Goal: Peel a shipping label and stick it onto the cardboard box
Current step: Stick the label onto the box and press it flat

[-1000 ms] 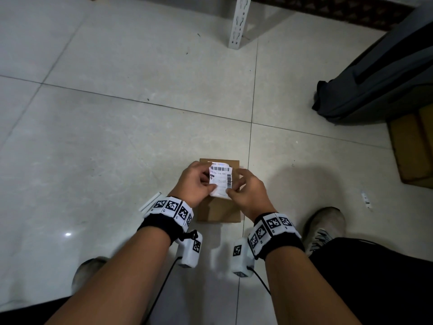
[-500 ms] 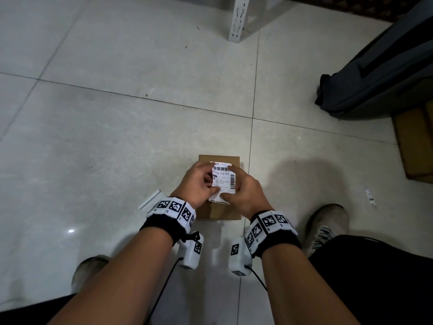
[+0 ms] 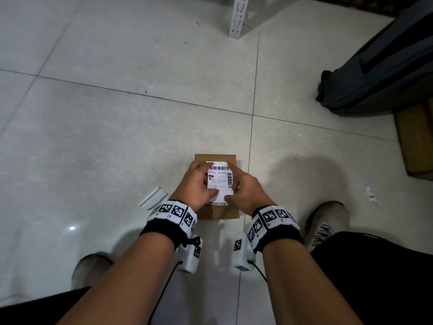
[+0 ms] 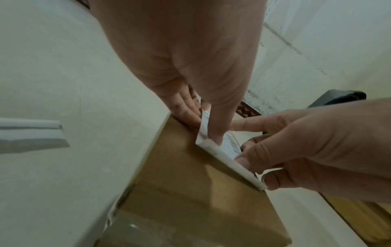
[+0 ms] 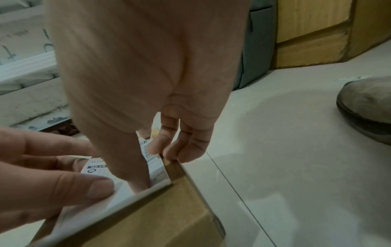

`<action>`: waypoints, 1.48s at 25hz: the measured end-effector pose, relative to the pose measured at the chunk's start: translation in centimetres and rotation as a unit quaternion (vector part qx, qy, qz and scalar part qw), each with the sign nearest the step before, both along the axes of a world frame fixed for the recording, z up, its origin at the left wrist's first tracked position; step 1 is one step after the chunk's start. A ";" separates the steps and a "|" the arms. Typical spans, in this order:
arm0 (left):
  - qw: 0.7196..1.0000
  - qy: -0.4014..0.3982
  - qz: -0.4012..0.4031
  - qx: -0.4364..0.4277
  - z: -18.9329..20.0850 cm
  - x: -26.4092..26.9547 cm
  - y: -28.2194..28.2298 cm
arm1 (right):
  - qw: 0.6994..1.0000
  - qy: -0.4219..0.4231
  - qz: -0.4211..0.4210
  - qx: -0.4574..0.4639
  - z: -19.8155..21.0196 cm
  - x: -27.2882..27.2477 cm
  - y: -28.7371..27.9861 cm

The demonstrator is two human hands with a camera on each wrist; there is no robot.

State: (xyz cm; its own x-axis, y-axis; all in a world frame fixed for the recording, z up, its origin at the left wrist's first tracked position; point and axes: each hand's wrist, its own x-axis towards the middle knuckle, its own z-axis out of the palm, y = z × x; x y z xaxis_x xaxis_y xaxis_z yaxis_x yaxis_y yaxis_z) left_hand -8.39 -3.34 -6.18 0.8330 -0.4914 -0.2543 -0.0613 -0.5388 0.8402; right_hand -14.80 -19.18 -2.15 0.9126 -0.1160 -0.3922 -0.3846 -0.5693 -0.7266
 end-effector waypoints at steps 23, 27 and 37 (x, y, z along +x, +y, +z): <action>0.950 0.022 -0.148 0.276 0.8 0.8 3.8 | 0.989 0.145 -0.030 -0.030 -1.7 -1.1 -1.6; 0.949 0.024 -0.158 0.270 0.6 0.8 3.6 | 0.991 0.115 -0.030 -0.056 -1.5 -1.7 -0.1; 0.968 -0.017 -0.076 0.238 -0.2 0.1 3.9 | 0.982 0.077 -0.160 0.058 -2.7 -1.1 2.1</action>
